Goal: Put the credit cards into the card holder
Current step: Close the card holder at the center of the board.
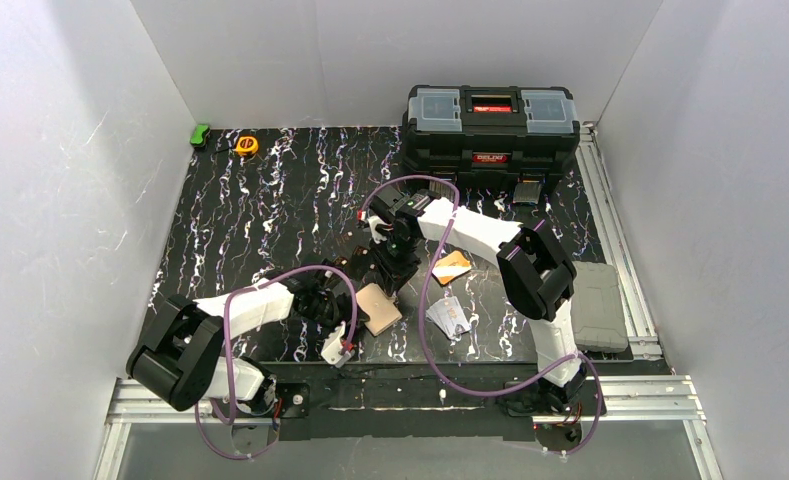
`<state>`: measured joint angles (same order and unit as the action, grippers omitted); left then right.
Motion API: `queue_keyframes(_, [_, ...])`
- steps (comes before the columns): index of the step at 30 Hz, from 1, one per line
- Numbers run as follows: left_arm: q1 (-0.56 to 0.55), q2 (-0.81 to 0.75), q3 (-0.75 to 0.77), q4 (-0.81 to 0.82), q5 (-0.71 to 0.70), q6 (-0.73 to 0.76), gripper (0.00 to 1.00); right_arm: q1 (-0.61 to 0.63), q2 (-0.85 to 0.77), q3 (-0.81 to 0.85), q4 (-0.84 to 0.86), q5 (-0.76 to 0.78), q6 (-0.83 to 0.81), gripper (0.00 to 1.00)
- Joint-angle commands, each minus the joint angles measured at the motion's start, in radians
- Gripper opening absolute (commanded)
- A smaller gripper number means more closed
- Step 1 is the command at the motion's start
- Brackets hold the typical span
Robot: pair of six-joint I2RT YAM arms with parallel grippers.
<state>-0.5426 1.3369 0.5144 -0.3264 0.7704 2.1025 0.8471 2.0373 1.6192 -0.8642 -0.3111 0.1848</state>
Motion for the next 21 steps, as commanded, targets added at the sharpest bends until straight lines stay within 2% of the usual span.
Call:
queue_keyframes(1, [-0.012,0.001,-0.04,-0.085,0.007,0.237,0.21,0.007,-0.008,0.019,0.004,-0.002,0.007,0.38])
queue_keyframes(5, [-0.015,0.0,-0.044,-0.082,0.006,0.236,0.21,0.01,-0.024,0.02,0.003,-0.013,0.007,0.47])
queue_keyframes(8, [-0.016,-0.002,-0.045,-0.079,0.005,0.235,0.21,0.017,-0.04,0.01,0.015,-0.01,0.006,0.48])
queue_keyframes(11, [-0.017,-0.002,-0.047,-0.076,0.006,0.233,0.21,0.018,-0.025,0.022,0.011,-0.003,0.012,0.42])
queue_keyframes(16, [-0.018,-0.003,-0.047,-0.073,0.003,0.228,0.21,0.023,-0.004,0.042,0.006,-0.002,0.014,0.23])
queue_keyframes(21, [-0.019,-0.003,-0.051,-0.071,0.003,0.227,0.21,0.024,-0.007,0.041,0.008,0.003,0.015,0.17])
